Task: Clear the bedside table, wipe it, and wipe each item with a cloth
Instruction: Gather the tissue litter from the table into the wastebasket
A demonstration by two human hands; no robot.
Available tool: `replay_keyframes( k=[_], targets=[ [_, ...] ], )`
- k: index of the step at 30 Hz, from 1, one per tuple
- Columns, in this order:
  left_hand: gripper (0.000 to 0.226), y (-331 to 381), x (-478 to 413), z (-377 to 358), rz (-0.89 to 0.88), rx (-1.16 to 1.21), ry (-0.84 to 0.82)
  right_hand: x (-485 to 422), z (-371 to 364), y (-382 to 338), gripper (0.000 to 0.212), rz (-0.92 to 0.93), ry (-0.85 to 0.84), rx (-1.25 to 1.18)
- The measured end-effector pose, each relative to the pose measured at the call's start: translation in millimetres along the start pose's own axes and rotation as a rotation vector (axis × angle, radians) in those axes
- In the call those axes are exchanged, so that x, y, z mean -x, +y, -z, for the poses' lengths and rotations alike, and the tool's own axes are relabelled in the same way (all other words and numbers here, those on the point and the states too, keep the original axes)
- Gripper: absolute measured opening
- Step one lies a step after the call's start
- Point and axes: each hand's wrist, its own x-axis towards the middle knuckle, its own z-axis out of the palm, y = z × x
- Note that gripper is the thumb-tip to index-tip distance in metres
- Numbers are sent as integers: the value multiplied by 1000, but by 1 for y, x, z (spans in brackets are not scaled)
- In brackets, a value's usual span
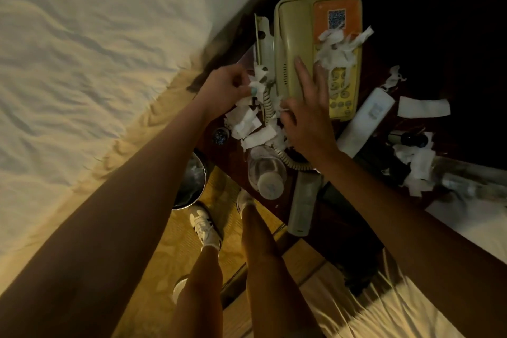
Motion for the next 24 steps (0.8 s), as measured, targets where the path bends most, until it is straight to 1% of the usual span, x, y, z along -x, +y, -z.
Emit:
replay_keyframes(
  k=[3,5,7,9,12,14,16,18,20,22,24],
  targets=[
    [18,-7,7,2,44,-15,72,0,9,1,7,-17,100,-142],
    [15,-10,14,6,57,-38,96,3,17,2,10,-89,161,-224],
    [32,-11,20,11,43,-71,58,5,31,3,13,-241,215,-331],
    [48,-6,23,13,-2,-182,-8,5,41,10,10,-364,262,-399],
    [59,3,18,9,-60,-305,-39,1,51,26,14,-433,314,-421],
    [56,6,10,4,-71,-315,-38,-5,54,36,22,-452,348,-366],
    [41,3,5,1,-62,-329,-15,-14,55,43,27,-445,379,-312],
    [27,-2,2,-1,-69,-341,23,-23,56,48,27,-404,425,-304],
    [21,-3,4,-1,-105,-310,77,-33,55,53,27,-349,455,-302],
    [20,-1,6,1,-123,-256,94,-44,52,58,27,-301,418,-263],
    [19,3,9,6,-85,-242,44,-53,48,62,32,-285,312,-209]
  ],
)
